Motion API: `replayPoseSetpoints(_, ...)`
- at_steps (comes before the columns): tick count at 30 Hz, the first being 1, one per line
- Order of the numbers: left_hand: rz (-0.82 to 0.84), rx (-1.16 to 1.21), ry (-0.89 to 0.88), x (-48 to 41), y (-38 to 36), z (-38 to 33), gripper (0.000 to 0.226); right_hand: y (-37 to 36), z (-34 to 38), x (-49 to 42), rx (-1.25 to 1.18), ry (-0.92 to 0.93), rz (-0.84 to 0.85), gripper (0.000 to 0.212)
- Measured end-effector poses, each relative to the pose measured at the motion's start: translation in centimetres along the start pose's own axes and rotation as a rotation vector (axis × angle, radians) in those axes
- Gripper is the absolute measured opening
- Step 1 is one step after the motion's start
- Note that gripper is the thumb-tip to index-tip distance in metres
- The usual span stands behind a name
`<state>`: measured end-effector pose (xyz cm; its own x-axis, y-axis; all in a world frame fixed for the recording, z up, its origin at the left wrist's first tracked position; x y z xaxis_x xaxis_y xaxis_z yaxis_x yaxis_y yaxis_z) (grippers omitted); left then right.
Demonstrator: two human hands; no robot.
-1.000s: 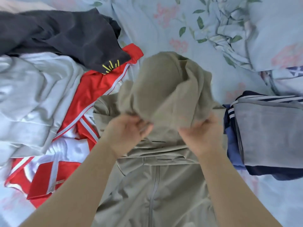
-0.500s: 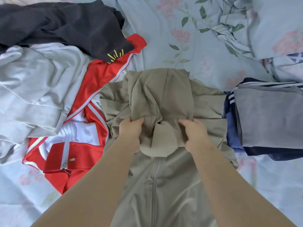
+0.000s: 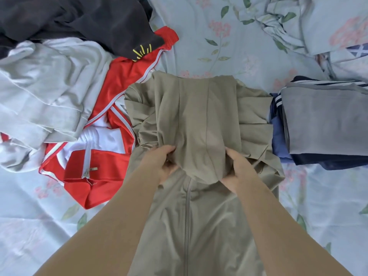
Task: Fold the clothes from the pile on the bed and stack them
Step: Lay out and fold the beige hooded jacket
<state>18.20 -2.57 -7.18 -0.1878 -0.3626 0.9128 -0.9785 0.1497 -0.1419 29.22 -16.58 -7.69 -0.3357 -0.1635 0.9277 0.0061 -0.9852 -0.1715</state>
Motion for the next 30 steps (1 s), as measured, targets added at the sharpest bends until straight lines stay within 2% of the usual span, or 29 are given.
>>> replayPoseSetpoints(3, 0.130, 0.175, -0.144, 0.5, 0.1, -1.0, 0.024, 0.5, 1.3, 0.7, -0.241, 0.144, 0.100, 0.032)
replayPoseSetpoints(4, 0.163, 0.153, -0.169, 0.7, 0.7, -0.7, 0.027, 1.3, 1.3, 1.1, -0.254, 0.163, 0.110, 0.035)
replayPoseSetpoints(5, 0.123, 0.060, -0.197, 0.6, 1.9, -0.1, 0.028, 2.3, 0.8, 1.2, -0.183, 0.169, 0.089, 0.036)
replayPoseSetpoints(7, -0.115, -0.367, -0.341, -0.1, 5.3, 1.2, 0.026, 5.7, -1.0, 0.8, 0.230, 0.190, -0.119, 0.031)
replayPoseSetpoints(9, -0.270, -0.642, -0.470, 0.1, 7.6, 2.5, 0.031, 8.3, -1.9, 0.6, 0.541, 0.325, -0.303, 0.037)
replayPoseSetpoints(11, -0.240, -0.770, -0.596, 1.1, 8.4, 4.1, 0.044, 9.3, -2.8, 1.1, 0.711, 0.447, -0.323, 0.032)
replayPoseSetpoints(14, -0.122, -1.162, -0.752, 2.5, 9.1, 7.6, 0.061, 10.2, -5.4, 2.2, 0.946, 0.530, -0.245, 0.034)
replayPoseSetpoints(18, -0.014, -1.704, -0.910, 4.6, 11.3, 12.2, 0.060, 12.1, -9.3, 4.2, 1.483, 0.744, -0.163, 0.044)
replayPoseSetpoints(22, 0.116, -1.957, -1.099, 5.9, 14.3, 16.6, 0.058, 15.2, -12.9, 6.1, 1.824, 0.848, -0.120, 0.049)
replayPoseSetpoints(26, 0.147, -2.092, -1.174, 6.6, 16.7, 19.6, 0.065, 19.6, -15.8, 6.3, 2.055, 0.938, -0.068, 0.083)
replayPoseSetpoints(30, 0.136, -2.114, -1.179, 6.7, 16.9, 21.4, 0.065, 22.2, -16.3, 6.3, 2.182, 1.015, -0.054, 0.078)
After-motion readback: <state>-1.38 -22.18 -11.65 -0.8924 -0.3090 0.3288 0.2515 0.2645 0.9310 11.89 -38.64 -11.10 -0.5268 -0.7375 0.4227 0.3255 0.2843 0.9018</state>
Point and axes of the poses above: each hand's wrist, its own x-axis away from the middle knuckle, its own y-axis out of the back of the hand, z = x × y, the point moved 6 cm from there along -x, towards the middle knuckle, and after that the axes turned 5 degrees about -z, right-handed, at the moved point
